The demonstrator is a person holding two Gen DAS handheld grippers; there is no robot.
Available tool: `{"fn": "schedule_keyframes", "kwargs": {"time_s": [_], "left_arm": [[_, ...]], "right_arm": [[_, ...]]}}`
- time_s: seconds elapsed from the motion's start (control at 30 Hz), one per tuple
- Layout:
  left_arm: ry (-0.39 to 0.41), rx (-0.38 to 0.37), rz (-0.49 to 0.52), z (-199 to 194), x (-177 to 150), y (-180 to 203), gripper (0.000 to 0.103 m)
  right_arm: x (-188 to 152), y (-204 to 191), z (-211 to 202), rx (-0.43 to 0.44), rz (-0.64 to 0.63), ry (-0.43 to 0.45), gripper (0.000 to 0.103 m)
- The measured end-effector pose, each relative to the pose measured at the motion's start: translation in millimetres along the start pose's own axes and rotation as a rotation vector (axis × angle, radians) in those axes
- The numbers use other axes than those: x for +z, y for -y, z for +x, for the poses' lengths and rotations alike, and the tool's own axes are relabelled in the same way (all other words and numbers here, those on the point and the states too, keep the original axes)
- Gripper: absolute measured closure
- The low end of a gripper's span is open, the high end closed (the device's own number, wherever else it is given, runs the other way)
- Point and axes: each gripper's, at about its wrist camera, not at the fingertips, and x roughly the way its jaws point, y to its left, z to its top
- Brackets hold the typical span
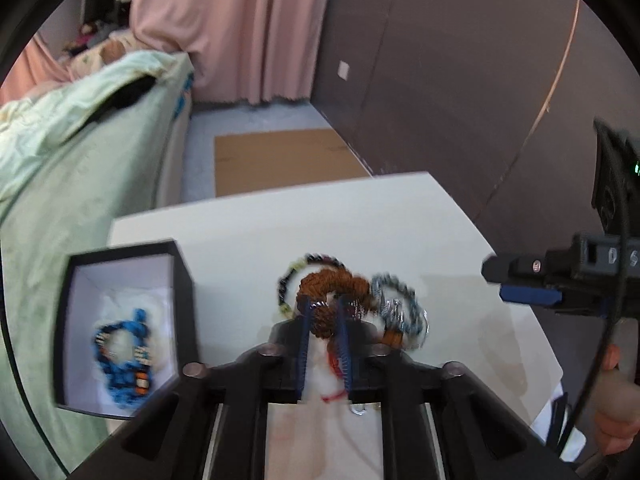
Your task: Organize jewelry
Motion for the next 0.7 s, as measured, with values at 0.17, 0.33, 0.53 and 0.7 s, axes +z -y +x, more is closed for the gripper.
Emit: {"fn": "schedule_keyframes", "kwargs": {"time_s": [0.17,0.33,0.53,0.7], "left_arm": [[0.054,-0.011,-0.047,-19.6,11.2,-18.6,0.103],[-0.011,-0.021,-0.107,-7.7,12.1,-28.8,0.103],[-0.102,-0.047,-0.113,16.1,9.8,-22.6,0.061],[-0.096,-0.037,-0.085,26.5,10.7,-15.5,0.041]], "right_arm": [[-2.4,-0.2,-0.9,-0.005,-0.004,0.002,0.035],[-5.6,-3.5,2.1,-0.012,-0.016,-0.008,0.035],[-5.2,-7.0,5.9,-0.012,-0.014,-0.016,0.035],[-2.2,-7.6,7.8,-0.006,-0.017,-0.019,0.035]]}}
